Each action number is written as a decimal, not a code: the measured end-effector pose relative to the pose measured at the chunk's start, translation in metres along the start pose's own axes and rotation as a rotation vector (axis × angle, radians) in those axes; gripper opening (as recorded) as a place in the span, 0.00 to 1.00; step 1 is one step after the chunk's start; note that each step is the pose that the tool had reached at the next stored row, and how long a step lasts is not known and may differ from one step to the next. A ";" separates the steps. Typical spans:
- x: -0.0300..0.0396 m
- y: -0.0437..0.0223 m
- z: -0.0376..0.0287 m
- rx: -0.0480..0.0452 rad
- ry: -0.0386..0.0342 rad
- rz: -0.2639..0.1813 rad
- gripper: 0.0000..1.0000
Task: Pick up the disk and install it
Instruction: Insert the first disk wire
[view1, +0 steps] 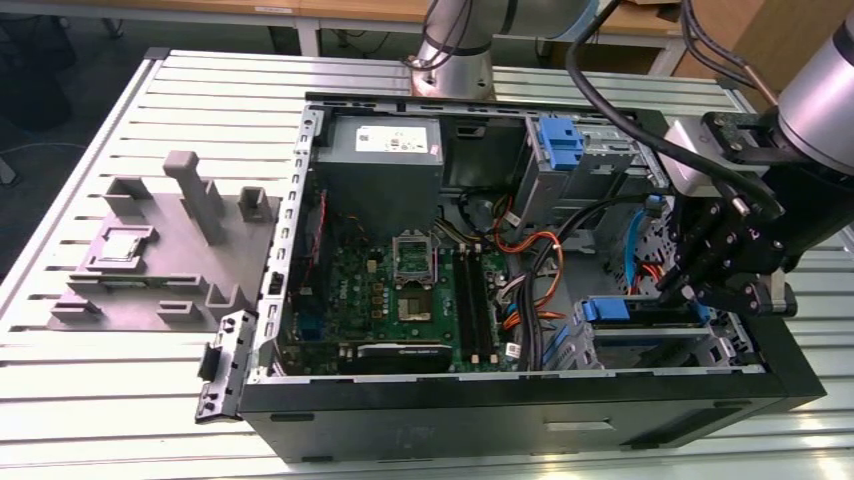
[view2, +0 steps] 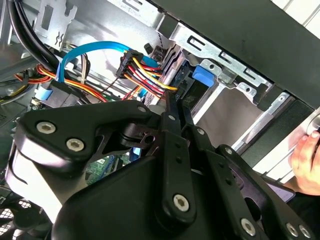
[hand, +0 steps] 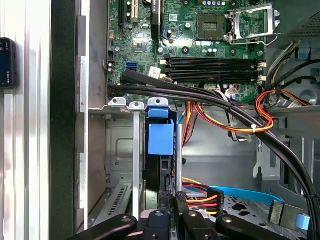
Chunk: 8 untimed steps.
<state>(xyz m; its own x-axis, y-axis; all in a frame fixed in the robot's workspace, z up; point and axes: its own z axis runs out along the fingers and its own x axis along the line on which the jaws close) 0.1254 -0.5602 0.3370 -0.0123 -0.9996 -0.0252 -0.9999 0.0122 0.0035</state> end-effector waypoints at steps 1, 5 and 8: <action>0.0002 0.0000 0.0000 0.0000 -0.0006 0.000 0.16; 0.0013 0.0000 -0.0001 0.0000 -0.0071 0.002 0.16; 0.0023 0.0000 -0.0001 -0.0001 -0.0160 0.004 0.16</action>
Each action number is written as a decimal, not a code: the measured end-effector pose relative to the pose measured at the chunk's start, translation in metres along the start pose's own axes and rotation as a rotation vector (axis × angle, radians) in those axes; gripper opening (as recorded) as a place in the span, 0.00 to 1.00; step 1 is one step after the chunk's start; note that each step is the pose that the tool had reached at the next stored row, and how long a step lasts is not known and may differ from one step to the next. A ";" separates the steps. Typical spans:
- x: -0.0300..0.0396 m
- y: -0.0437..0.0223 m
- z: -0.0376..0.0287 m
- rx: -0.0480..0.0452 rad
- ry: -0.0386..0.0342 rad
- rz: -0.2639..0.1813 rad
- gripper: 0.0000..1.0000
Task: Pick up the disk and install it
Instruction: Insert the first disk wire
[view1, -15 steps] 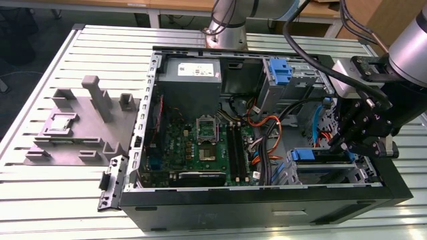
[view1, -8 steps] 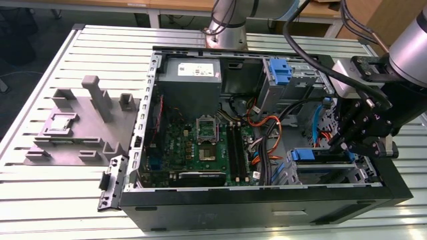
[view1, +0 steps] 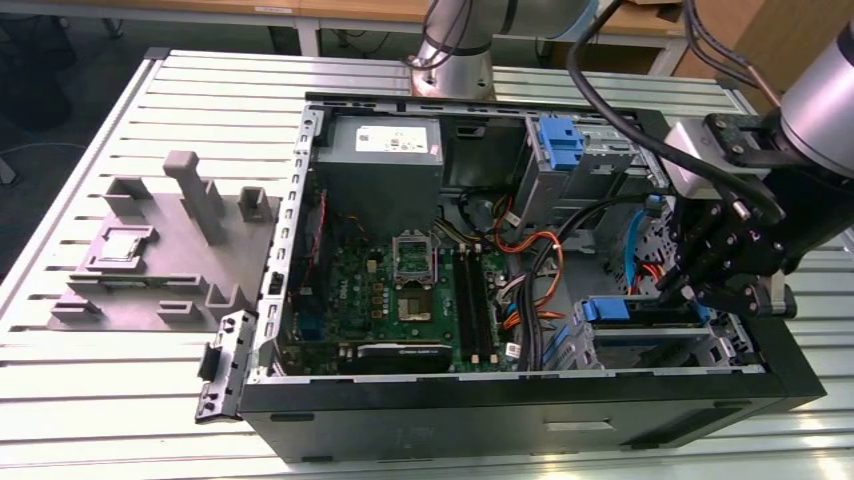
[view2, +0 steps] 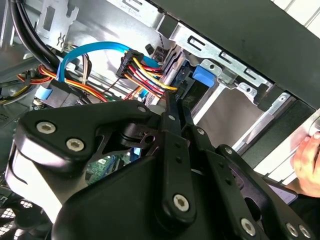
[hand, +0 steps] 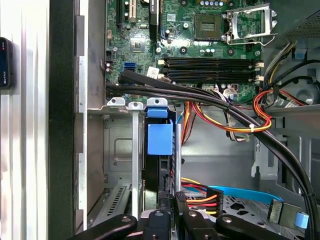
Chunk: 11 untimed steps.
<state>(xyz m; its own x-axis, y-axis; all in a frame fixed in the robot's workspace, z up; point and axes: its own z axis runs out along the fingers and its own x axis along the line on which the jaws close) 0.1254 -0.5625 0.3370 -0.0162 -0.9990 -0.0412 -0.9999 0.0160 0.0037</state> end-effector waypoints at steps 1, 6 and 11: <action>0.0005 0.0000 -0.0001 0.0000 -0.0021 0.001 0.16; 0.0018 -0.0001 0.0000 0.0003 -0.0030 0.009 0.16; 0.0021 -0.0001 0.0003 0.0006 -0.0029 0.016 0.16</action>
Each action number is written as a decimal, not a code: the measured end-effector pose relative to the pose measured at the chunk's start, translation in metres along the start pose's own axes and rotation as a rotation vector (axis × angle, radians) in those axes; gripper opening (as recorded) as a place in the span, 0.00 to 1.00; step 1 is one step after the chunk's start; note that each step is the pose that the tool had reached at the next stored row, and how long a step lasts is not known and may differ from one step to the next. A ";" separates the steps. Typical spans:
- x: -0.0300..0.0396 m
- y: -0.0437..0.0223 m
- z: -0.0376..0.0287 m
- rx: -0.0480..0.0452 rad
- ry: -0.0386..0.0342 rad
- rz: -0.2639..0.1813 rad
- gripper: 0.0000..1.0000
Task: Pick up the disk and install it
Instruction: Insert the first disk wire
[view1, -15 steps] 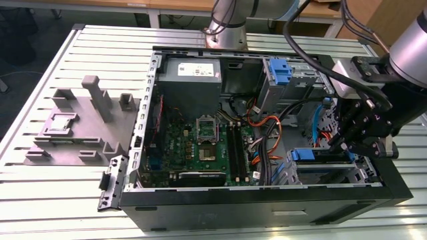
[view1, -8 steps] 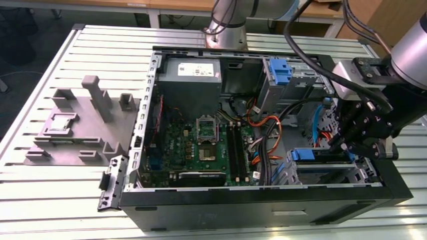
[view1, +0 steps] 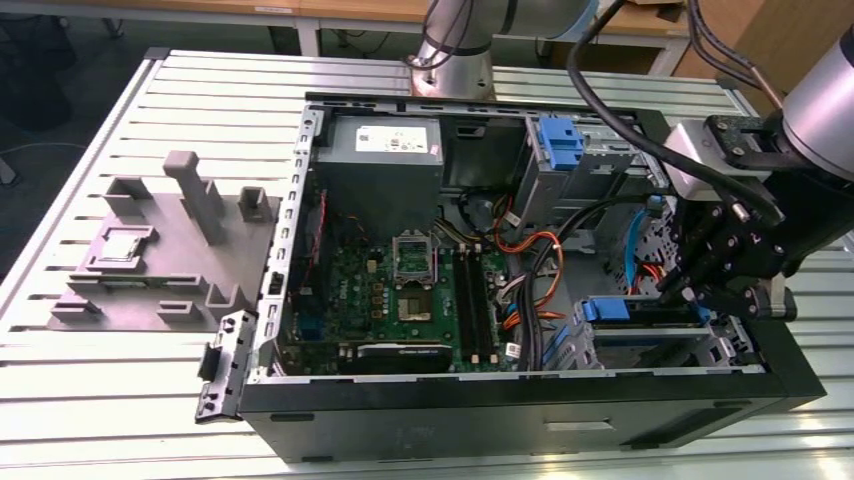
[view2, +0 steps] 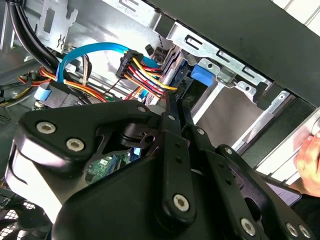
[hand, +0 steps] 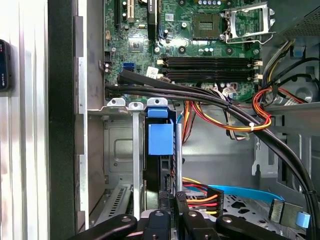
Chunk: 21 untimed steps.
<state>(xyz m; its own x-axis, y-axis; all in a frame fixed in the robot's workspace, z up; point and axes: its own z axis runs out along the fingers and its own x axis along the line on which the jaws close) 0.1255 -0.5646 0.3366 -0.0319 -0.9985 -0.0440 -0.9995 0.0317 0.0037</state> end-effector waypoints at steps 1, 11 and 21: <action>0.0001 0.0000 0.0003 0.0000 -0.0004 0.000 0.16; 0.0018 0.0000 0.0028 0.0001 -0.0009 0.003 0.16; 0.0021 0.0000 0.0036 0.0001 -0.0008 0.003 0.16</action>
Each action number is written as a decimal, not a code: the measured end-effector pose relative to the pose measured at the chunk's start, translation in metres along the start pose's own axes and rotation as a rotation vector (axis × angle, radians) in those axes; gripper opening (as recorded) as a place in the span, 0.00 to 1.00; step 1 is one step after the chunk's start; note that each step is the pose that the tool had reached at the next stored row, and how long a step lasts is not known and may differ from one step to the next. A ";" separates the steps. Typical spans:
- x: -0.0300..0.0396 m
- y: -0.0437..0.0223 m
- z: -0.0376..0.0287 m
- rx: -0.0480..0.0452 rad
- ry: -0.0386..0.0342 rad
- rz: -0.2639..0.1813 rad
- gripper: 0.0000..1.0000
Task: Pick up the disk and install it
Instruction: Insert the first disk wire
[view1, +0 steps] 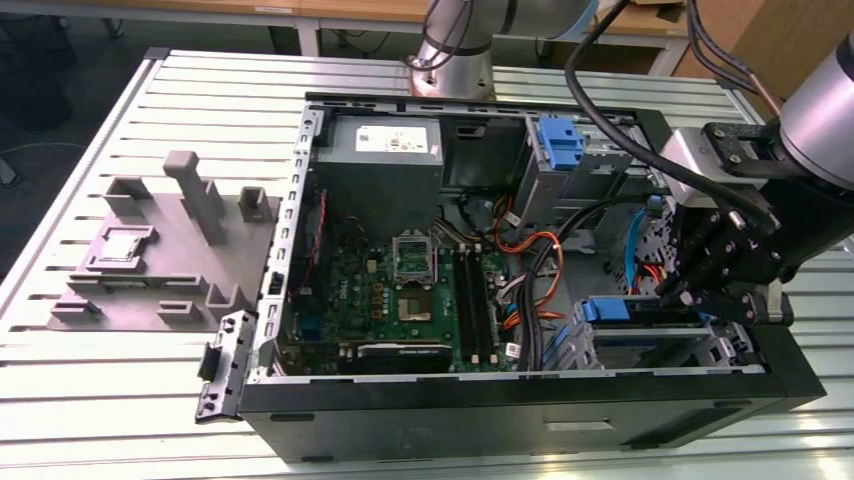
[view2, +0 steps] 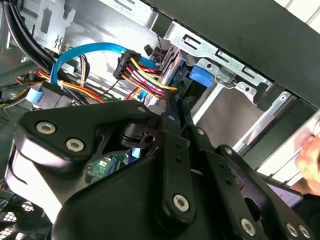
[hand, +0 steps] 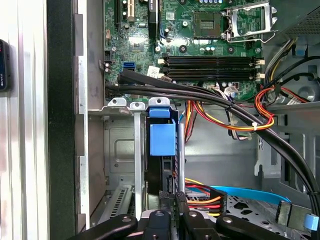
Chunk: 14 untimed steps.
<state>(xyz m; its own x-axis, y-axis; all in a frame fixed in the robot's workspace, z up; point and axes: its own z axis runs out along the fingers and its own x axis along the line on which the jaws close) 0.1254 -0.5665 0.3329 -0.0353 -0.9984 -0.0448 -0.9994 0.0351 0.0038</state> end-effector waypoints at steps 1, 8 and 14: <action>0.0000 0.0000 0.0000 0.0000 -0.0001 0.000 0.18; -0.0003 0.0000 -0.0064 -0.0008 0.0000 0.000 0.24; -0.0004 0.0000 -0.0095 -0.0018 -0.0002 0.000 0.10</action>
<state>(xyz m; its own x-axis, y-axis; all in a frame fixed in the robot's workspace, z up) 0.1254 -0.5664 0.3424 -0.0354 -0.9984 -0.0450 -0.9994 0.0352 0.0056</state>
